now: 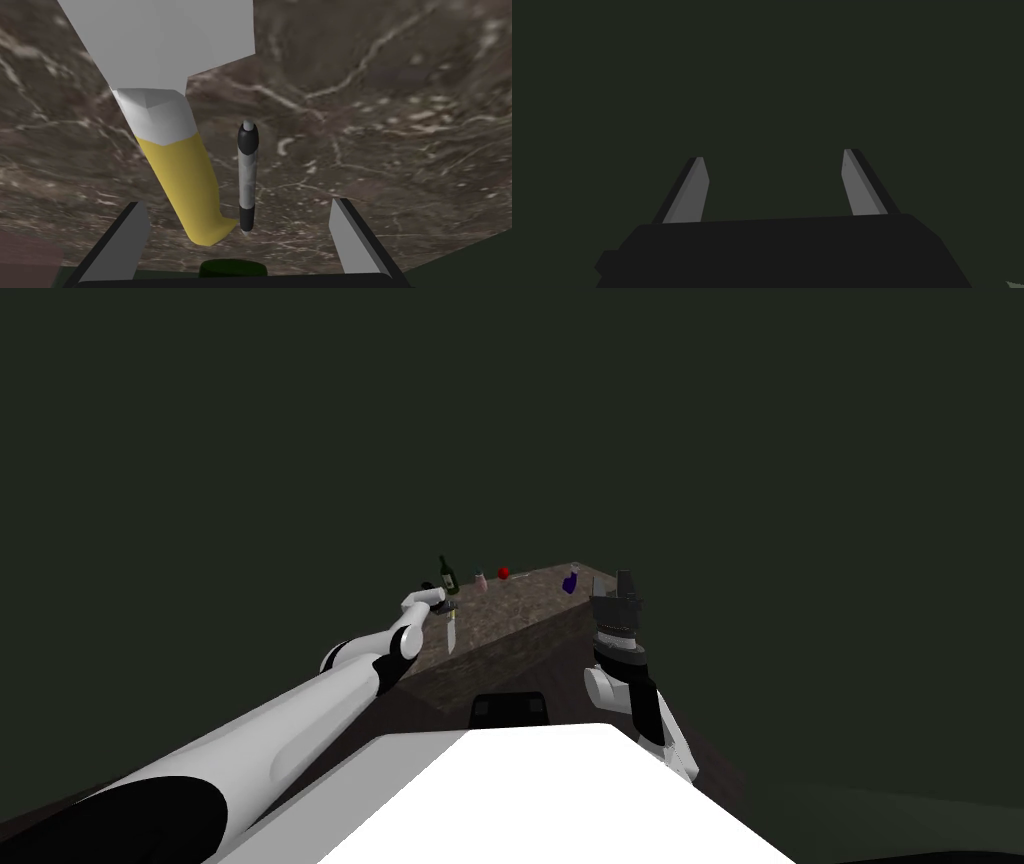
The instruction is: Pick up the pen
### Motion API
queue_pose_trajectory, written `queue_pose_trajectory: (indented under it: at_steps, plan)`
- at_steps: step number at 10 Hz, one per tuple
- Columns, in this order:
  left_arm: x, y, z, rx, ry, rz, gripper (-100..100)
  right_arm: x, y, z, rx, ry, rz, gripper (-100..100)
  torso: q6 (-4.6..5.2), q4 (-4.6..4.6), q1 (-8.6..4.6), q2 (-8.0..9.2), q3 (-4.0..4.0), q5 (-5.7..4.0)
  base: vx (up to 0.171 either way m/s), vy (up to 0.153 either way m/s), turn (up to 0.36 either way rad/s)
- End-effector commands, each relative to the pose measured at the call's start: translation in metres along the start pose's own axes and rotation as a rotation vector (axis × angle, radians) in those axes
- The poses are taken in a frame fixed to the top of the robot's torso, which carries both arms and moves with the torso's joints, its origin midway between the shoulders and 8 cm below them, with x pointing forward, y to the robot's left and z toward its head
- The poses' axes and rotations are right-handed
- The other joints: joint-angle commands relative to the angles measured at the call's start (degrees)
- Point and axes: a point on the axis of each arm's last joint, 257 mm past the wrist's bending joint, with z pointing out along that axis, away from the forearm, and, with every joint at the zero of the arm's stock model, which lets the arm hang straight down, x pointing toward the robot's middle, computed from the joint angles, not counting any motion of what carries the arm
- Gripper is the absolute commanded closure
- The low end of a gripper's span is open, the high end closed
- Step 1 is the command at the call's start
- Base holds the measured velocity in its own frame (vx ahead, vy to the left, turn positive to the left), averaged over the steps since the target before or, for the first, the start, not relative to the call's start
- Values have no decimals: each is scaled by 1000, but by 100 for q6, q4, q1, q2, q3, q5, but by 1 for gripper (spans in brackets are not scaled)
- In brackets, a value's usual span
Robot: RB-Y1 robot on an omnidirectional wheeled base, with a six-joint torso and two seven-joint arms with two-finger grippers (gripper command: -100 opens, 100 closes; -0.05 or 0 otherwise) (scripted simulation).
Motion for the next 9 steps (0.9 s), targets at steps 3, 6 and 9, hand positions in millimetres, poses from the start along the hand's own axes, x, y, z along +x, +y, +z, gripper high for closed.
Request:
queue_pose_trajectory:
  at_steps: [3,6,9]
  plan:
    - [3,15,3,17,-1,29,-100,0,0,0,0,0,0,0,-2,1,20,5,3,4,46,-70,141]
    - [5,27,5,29,-4,53,-100,0,0,0,0,0,0,0,2,2,16,9,5,3,38,-72,91]
    - [5,26,4,28,-4,60,100,0,0,0,0,0,0,0,3,3,31,13,7,5,15,-34,31]
